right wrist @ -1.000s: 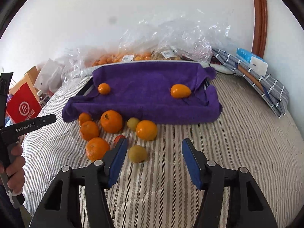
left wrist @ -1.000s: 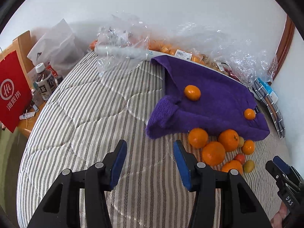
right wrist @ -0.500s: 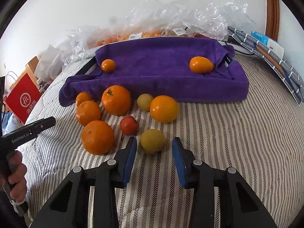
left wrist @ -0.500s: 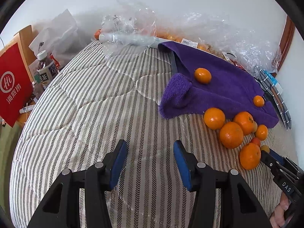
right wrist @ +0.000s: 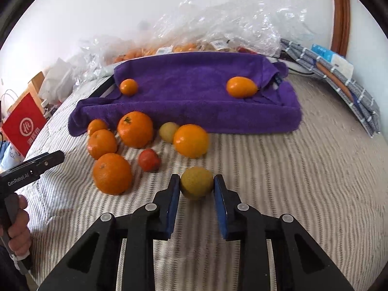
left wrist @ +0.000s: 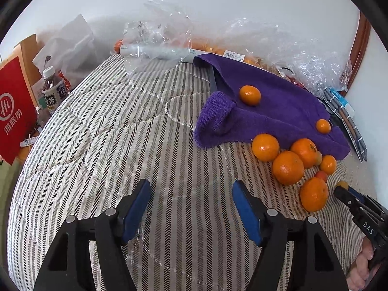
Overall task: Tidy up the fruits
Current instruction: 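Close the right tool on the yellow-green round fruit while the left tool grasps an orange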
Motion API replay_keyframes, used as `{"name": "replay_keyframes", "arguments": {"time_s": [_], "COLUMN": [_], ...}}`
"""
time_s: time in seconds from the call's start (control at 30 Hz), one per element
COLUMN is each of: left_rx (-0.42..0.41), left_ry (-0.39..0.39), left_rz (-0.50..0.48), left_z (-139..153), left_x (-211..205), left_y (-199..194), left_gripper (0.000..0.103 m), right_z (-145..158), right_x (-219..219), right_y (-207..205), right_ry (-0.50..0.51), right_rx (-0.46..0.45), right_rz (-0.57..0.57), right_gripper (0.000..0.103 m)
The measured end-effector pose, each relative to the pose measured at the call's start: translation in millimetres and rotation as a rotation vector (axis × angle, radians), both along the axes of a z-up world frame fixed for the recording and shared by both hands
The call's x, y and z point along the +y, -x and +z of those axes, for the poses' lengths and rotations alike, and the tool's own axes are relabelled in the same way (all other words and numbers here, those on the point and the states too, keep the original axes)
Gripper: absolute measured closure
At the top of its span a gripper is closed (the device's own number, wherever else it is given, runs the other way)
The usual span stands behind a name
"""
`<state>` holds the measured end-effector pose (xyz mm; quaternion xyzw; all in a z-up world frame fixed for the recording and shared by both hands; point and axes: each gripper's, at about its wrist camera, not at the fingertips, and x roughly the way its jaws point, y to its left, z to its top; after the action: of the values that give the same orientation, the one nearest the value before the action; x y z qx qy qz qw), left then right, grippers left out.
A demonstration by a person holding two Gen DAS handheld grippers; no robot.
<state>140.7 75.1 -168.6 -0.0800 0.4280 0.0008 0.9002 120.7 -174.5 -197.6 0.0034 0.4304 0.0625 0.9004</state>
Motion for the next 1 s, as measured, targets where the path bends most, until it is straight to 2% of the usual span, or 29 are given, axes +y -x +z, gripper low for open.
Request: {"name": "replay_keyframes", "arguments": {"time_s": [0.27,0.37,0.47,0.57,0.77,0.87,0.93,1.0], "left_rx": [0.019,0.014,0.0,-0.004,-0.009,-0.013,-0.017,-0.023], "left_ry": [0.019,0.025,-0.007,-0.049,-0.026,0.002,0.02,0.043], "left_rz": [-0.06,-0.083,-0.105,-0.127,-0.144,-0.143,-0.154,-0.161], "left_z": [1,1,1,-1,1,1,0,0], "left_x": [-25,-38,-51,-63,-71,-71,-70,-69], "left_y": [-25,-31,-36,-40,-49,-52,-52,-50], "left_gripper": [0.037,0.038,0.042,0.044,0.05,0.056,0.069,0.073], "right_z": [3,2,3,6,7,7,8,9], "right_x": [-30,-34,-32,-36,-51,-52,-52,-51], "right_y": [3,2,0,5,5,4,5,8], "right_ry": [0.012,-0.018,-0.016,-0.067,-0.171,-0.199,-0.201,-0.186], "right_rx": [-0.023,-0.016,-0.018,-0.047,-0.054,-0.043,-0.047,-0.059], "right_rz": [-0.046,-0.048,-0.035,-0.013,-0.049,-0.045,-0.042,-0.047], "right_gripper": [0.075,0.075,0.075,0.075,0.075,0.075,0.075,0.075]}}
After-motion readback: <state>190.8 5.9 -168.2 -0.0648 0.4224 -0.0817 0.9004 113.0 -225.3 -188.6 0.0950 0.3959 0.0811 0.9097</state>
